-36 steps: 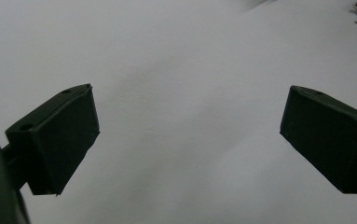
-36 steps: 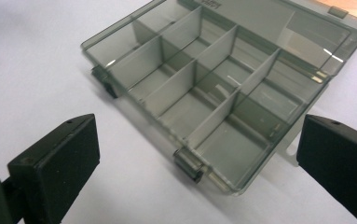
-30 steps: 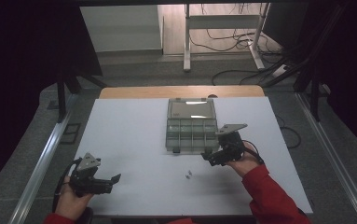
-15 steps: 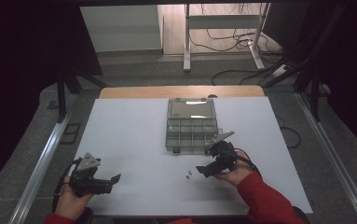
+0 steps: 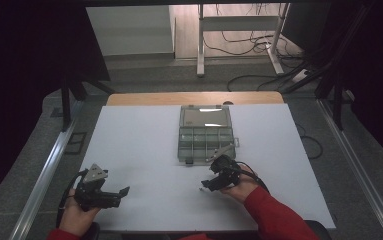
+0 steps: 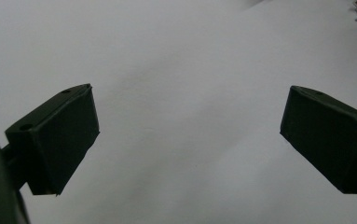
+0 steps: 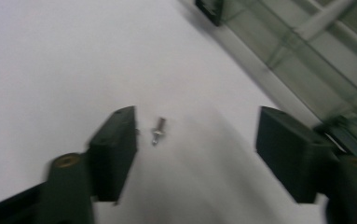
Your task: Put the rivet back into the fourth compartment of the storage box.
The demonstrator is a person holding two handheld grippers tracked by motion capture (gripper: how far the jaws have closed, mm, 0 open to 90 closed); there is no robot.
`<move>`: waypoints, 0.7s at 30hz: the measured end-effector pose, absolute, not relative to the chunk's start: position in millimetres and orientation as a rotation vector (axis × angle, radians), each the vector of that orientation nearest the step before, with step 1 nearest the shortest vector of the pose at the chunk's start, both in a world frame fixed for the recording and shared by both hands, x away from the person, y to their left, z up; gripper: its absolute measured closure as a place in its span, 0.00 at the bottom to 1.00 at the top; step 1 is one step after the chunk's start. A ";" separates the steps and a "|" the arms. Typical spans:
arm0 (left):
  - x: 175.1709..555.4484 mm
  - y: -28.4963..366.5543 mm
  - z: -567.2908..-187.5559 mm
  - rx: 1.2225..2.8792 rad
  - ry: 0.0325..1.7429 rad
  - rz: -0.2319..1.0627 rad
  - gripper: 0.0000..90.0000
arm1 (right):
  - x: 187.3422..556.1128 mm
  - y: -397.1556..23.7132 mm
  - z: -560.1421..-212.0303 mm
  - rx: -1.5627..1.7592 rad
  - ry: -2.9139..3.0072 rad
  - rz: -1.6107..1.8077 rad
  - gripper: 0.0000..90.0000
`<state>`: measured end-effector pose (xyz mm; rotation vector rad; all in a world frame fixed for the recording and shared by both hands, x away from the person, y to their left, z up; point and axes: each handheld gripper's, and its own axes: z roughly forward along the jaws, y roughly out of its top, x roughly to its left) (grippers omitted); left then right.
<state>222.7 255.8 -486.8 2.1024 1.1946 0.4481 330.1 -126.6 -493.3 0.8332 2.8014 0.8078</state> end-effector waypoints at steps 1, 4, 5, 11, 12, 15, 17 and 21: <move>222.7 255.7 -486.9 2.101 1.195 0.449 0.05 | 329.5 -124.6 -493.9 0.822 2.814 0.809 0.48; 222.7 255.7 -486.9 2.102 1.196 0.450 0.05 | 328.5 -118.5 -496.7 0.780 2.861 0.806 0.61; 222.7 255.8 -486.9 2.103 1.195 0.448 0.05 | 328.5 -118.5 -496.7 0.780 2.861 0.806 0.66; 222.7 255.5 -486.9 2.102 1.196 0.450 0.05 | 329.0 -113.4 -502.5 0.749 2.886 0.766 0.79; 222.7 255.5 -486.9 2.103 1.195 0.449 0.05 | 328.6 -111.7 -504.1 0.735 2.890 0.755 0.81; 222.8 255.6 -486.9 2.103 1.195 0.449 0.05 | 328.1 -110.0 -505.9 0.731 2.897 0.737 0.83; 222.8 255.5 -486.9 2.103 1.194 0.449 0.05 | 327.6 -108.3 -508.4 0.714 2.902 0.716 0.85; 222.9 255.6 -486.9 2.102 1.195 0.448 0.05 | 325.8 -106.9 -508.6 0.684 2.886 0.696 0.91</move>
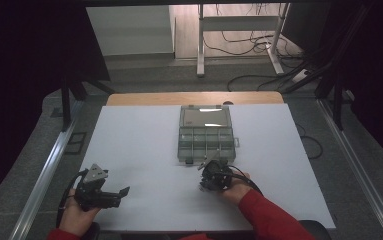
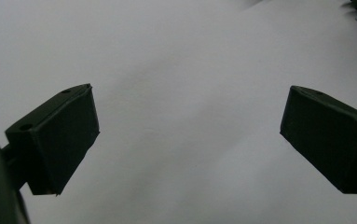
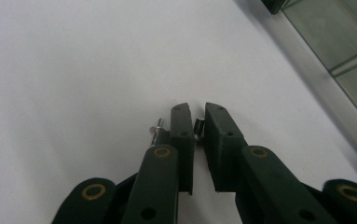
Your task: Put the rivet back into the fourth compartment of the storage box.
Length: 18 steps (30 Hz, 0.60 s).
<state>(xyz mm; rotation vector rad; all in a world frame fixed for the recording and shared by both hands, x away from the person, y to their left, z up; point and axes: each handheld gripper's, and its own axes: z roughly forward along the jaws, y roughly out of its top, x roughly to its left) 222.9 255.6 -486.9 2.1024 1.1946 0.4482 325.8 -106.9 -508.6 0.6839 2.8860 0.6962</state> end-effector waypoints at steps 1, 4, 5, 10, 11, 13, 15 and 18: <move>222.9 255.6 -486.9 2.103 1.195 0.448 0.05 | 325.6 -106.8 -508.5 0.679 2.885 0.695 0.91; 222.8 255.4 -486.9 2.104 1.193 0.450 0.05 | 325.7 -107.4 -507.6 0.676 2.884 0.697 0.91; 222.8 255.4 -486.9 2.104 1.193 0.450 0.05 | 325.9 -108.0 -506.5 0.680 2.883 0.707 0.91; 223.1 255.6 -487.1 2.105 1.195 0.445 0.05 | 329.4 -114.4 -497.8 0.711 2.858 0.795 0.92; 223.1 255.4 -487.2 2.106 1.195 0.445 0.05 | 331.0 -117.2 -495.2 0.723 2.850 0.821 0.91; 223.2 255.1 -487.2 2.108 1.195 0.445 0.06 | 331.8 -118.8 -494.2 0.721 2.849 0.831 0.91; 223.2 254.7 -487.3 2.108 1.195 0.442 0.06 | 332.8 -120.9 -492.1 0.726 2.844 0.850 0.91; 223.4 254.8 -487.4 2.108 1.194 0.436 0.06 | 333.9 -124.0 -489.0 0.732 2.836 0.881 0.92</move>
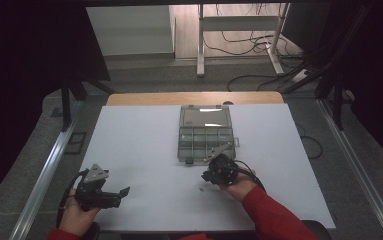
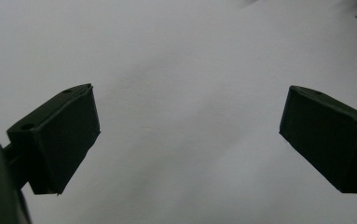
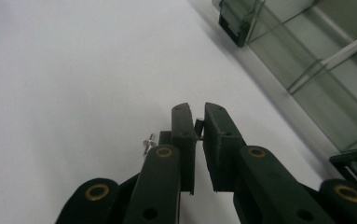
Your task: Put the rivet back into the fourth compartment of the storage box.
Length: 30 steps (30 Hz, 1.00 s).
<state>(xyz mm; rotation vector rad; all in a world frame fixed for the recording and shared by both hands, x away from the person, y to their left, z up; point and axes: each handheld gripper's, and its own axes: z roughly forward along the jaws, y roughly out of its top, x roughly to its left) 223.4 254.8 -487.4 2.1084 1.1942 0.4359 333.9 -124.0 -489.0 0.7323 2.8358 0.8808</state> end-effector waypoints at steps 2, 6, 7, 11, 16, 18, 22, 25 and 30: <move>223.6 255.2 -487.4 2.108 1.194 0.431 0.06 | 335.0 -126.2 -486.6 0.747 2.825 0.900 0.92; 223.0 256.0 -487.0 2.101 1.195 0.443 0.04 | 336.5 -130.3 -483.3 0.765 2.807 0.930 0.91; 222.9 255.9 -487.0 2.102 1.194 0.444 0.03 | 337.0 -131.3 -482.6 0.763 2.804 0.933 0.91; 222.6 255.4 -486.9 2.106 1.186 0.442 0.03 | 339.6 -137.6 -477.6 0.788 2.772 0.975 0.91; 222.6 255.5 -487.0 2.106 1.182 0.439 0.02 | 342.9 -143.9 -474.1 0.809 2.743 1.007 0.92; 222.5 255.3 -487.0 2.108 1.179 0.440 0.02 | 345.1 -148.4 -471.3 0.823 2.722 1.029 0.91; 222.4 254.9 -487.0 2.111 1.176 0.442 0.02 | 347.5 -152.9 -468.4 0.844 2.700 1.043 0.91; 222.3 254.8 -487.0 2.112 1.175 0.442 0.02 | 350.7 -158.1 -465.4 0.859 2.674 1.051 0.91; 222.4 254.5 -486.9 2.117 1.172 0.444 0.02 | 357.2 -169.2 -460.3 0.898 2.619 1.067 0.91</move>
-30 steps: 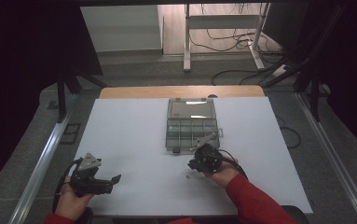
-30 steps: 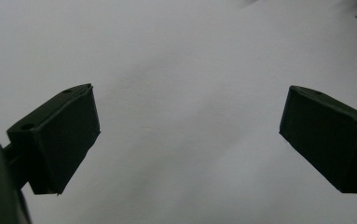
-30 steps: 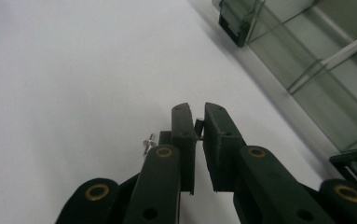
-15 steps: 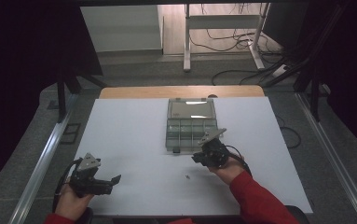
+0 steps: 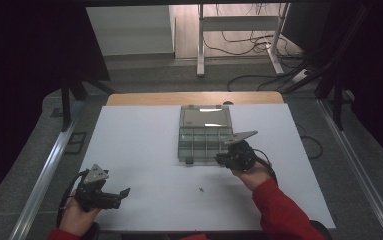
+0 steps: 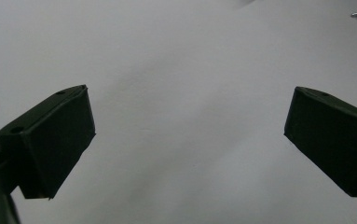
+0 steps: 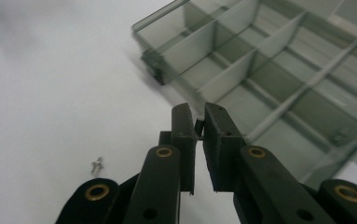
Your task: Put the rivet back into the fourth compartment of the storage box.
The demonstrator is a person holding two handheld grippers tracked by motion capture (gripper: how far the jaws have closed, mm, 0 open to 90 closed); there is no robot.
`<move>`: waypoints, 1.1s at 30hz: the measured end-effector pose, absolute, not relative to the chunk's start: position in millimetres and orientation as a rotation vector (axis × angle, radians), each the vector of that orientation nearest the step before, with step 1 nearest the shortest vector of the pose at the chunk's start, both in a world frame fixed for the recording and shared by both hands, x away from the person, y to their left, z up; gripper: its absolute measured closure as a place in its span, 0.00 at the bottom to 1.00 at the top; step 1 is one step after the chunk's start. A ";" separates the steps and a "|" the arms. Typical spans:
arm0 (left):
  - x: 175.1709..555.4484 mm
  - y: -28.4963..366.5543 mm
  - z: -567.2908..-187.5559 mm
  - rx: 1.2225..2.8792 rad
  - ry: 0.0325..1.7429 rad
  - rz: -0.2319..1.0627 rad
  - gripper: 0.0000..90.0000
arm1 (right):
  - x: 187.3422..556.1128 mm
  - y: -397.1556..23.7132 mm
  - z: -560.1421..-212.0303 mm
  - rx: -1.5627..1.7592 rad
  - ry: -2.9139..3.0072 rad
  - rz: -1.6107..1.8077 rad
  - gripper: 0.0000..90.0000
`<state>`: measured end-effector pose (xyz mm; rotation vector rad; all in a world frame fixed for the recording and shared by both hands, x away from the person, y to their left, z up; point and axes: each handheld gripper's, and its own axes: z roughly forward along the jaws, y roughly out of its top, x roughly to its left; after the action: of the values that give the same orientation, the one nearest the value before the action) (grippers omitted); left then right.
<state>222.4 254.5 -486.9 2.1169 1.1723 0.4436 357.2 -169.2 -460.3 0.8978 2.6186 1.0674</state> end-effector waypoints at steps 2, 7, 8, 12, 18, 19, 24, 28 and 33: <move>222.3 254.3 -487.0 2.118 1.171 0.444 0.02 | 360.5 -173.7 -459.2 0.916 2.597 1.077 0.92; 222.5 253.3 -487.1 2.123 1.169 0.448 0.03 | 370.0 -182.2 -456.0 0.949 2.545 1.077 0.92; 222.5 253.2 -487.1 2.124 1.169 0.448 0.03 | 370.0 -182.2 -456.0 0.949 2.545 1.077 0.92; 222.7 253.1 -487.2 2.122 1.172 0.448 0.03 | 375.2 -185.6 -454.3 0.965 2.523 1.081 0.92; 223.0 253.2 -487.1 2.122 1.175 0.447 0.03 | 383.4 -190.3 -452.1 0.984 2.498 1.091 0.91; 223.0 253.2 -487.2 2.123 1.174 0.447 0.03 | 385.2 -190.8 -451.4 0.987 2.493 1.093 0.91; 223.2 253.3 -487.2 2.124 1.172 0.448 0.04 | 393.8 -191.5 -450.6 0.997 2.481 1.088 0.91; 223.1 253.3 -487.3 2.124 1.171 0.449 0.04 | 400.4 -191.6 -449.6 1.006 2.470 1.093 0.91; 223.1 253.2 -487.3 2.126 1.169 0.450 0.04 | 410.2 -193.9 -450.5 1.035 2.455 1.113 0.91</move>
<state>223.1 253.2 -487.3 2.1260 1.1694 0.4499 410.2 -193.9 -450.5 1.0355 2.4554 1.1134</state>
